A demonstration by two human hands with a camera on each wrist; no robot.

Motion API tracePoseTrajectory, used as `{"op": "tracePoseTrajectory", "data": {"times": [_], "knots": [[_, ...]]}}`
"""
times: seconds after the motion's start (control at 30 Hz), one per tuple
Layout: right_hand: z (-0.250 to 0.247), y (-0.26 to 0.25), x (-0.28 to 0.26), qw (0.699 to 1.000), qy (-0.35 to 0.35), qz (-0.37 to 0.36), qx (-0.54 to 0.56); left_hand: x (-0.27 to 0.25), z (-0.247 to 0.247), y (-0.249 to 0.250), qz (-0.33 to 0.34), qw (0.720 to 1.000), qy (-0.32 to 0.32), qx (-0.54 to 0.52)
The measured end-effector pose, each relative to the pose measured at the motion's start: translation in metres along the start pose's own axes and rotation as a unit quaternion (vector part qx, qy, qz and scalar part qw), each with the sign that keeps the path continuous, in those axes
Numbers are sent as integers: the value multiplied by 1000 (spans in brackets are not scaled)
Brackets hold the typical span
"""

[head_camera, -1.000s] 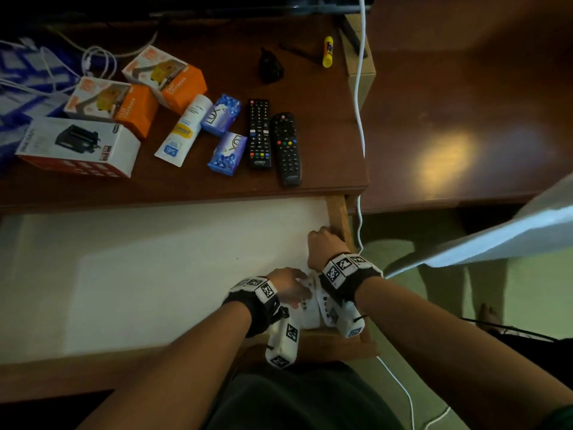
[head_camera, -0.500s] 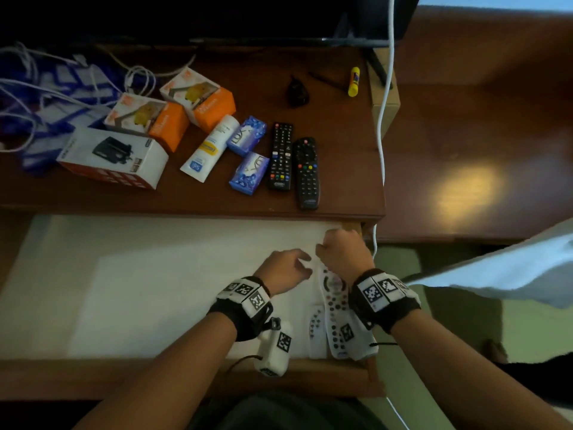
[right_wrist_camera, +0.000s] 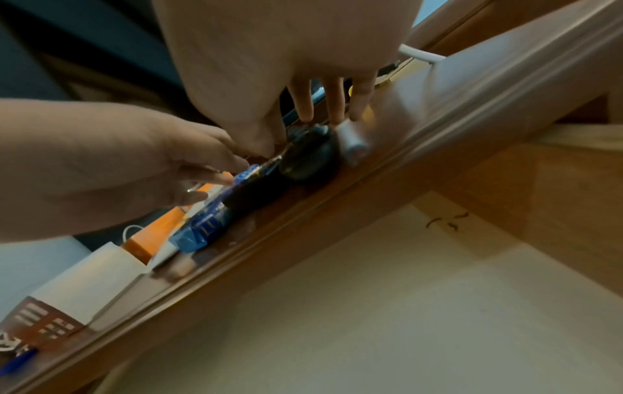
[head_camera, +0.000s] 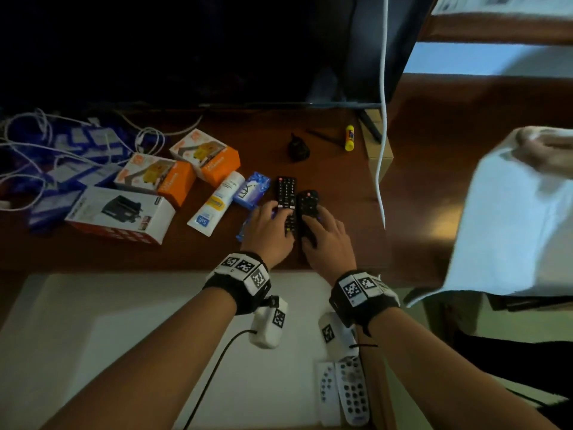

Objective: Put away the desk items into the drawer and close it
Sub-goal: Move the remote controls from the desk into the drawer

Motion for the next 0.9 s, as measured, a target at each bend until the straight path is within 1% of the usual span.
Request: {"op": "tracePoseTrajectory", "data": {"times": [0.07, 0.17, 0.37, 0.47, 0.53, 0.63, 0.73, 0.83, 0.9], "knots": [[3, 2, -2, 1000, -1, 8, 4, 4, 5, 1, 3, 999, -26, 46], [1, 6, -8, 1000, 13, 3, 10, 8, 9, 6, 0, 995, -38, 87], [-6, 17, -21, 999, 43, -8, 12, 15, 6, 20, -26, 989, -2, 143], [-13, 22, -25, 998, 54, -2, 29, 20, 6, 30, -17, 982, 4, 187], [-18, 25, -28, 997, 58, 18, 37, 23, 8, 36, -10, 981, 8, 196], [-26, 33, -33, 993, 71, 68, 58, 22, 10, 43, -14, 988, 11, 154], [-36, 41, -41, 982, 89, 124, 110, 15, 14, 51, -10, 994, 4, 105], [-42, 48, -49, 970, 99, 137, 174, 1, 12, 60, -7, 999, 18, 32], [-47, 50, -57, 954, 113, 142, 239, -13, 10, 63, -14, 998, 2, -55]]}}
Point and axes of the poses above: each hand's wrist, its own x-axis towards the middle knuckle, its own z-axis out of the palm, y = z × x, the point moved 4 cm from there along x, towards the middle knuckle, and after that the axes turned 13 degrees about x, right-handed, at the moved point
